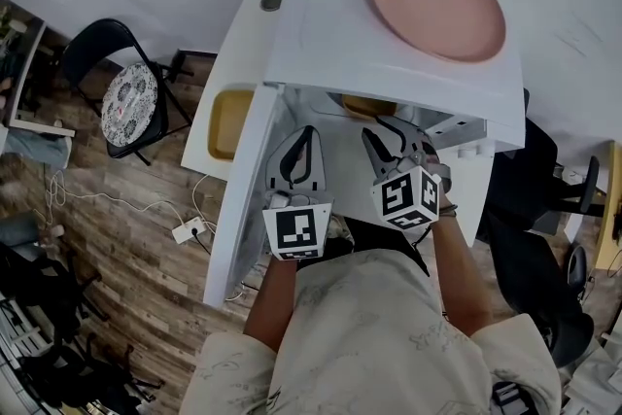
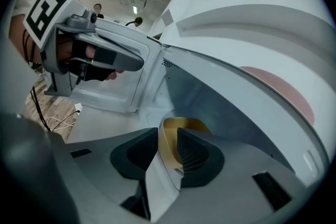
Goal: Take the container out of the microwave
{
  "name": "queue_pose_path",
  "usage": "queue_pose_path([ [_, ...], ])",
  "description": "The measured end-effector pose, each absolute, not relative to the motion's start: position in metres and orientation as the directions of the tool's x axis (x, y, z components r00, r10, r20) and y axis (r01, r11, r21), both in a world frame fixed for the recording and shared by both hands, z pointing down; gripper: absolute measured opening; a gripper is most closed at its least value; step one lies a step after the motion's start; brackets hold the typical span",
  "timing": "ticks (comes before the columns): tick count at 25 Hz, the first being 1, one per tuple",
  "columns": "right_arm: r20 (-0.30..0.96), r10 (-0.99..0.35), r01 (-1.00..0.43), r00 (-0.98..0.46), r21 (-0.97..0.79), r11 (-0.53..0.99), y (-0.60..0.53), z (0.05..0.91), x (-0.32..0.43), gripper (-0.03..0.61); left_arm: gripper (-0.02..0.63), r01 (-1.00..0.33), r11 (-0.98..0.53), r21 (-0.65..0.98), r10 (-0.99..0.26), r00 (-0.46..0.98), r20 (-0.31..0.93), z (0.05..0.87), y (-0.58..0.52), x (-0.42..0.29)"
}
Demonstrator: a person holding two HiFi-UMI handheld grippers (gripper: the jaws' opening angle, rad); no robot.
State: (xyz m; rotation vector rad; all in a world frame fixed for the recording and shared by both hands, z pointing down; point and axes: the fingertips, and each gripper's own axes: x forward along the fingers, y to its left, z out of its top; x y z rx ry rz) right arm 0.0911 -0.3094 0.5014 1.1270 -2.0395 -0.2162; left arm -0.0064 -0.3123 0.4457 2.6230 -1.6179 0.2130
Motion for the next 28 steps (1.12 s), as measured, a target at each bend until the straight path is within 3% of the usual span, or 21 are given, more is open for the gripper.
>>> queue_pose_path([
  [28,0.702,-0.690,-0.413,-0.176,0.583,0.700,-0.334,0.557,0.084,0.132,0.006,-0.897,-0.441,-0.029,-0.886,0.431,0.170,0.458,-0.306,-0.009],
])
